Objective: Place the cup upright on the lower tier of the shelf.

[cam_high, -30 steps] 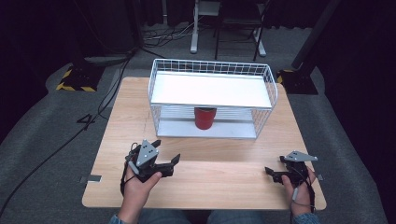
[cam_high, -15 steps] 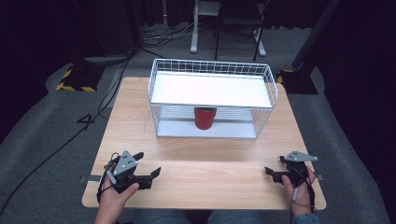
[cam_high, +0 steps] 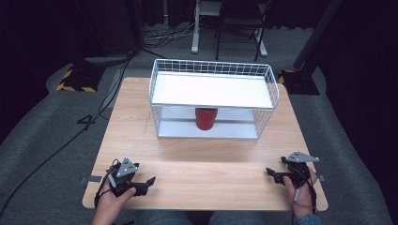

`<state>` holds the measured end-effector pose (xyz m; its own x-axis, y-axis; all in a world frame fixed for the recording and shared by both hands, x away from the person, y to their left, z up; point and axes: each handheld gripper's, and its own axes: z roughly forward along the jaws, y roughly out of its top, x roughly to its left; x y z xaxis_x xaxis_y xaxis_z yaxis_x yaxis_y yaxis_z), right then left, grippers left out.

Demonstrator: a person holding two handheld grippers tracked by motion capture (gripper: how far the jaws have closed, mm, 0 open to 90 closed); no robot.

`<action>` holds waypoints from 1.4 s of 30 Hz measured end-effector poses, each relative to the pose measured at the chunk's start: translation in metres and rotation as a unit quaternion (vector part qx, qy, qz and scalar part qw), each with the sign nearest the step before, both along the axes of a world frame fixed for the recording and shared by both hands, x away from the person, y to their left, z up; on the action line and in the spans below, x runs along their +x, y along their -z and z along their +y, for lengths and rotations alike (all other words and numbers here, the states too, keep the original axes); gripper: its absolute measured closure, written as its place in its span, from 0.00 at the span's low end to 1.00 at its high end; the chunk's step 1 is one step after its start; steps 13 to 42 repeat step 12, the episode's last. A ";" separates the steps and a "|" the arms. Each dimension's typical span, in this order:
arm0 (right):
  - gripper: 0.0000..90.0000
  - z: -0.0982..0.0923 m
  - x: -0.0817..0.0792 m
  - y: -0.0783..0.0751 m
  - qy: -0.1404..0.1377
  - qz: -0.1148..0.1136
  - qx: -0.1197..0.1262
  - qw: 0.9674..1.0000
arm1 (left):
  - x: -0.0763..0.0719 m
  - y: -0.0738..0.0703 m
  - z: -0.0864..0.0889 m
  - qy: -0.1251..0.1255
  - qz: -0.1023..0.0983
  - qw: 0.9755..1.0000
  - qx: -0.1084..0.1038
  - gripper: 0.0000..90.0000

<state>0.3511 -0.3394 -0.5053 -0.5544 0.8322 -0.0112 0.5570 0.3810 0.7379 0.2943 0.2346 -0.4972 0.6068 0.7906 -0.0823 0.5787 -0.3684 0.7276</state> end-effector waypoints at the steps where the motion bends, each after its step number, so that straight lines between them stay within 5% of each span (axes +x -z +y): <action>1: 0.17 0.000 0.000 0.000 0.001 0.000 0.000 1.000 | 0.001 0.003 0.001 -0.001 0.010 1.000 0.005 0.17; 7: 0.17 0.000 0.000 0.000 0.000 0.000 -0.001 1.000 | 0.004 0.008 0.001 0.017 0.000 0.999 0.043 0.17; 42: 0.17 0.000 0.000 0.000 -0.001 0.000 0.000 1.000 | 0.006 0.008 -0.001 0.015 0.002 0.999 0.047 0.14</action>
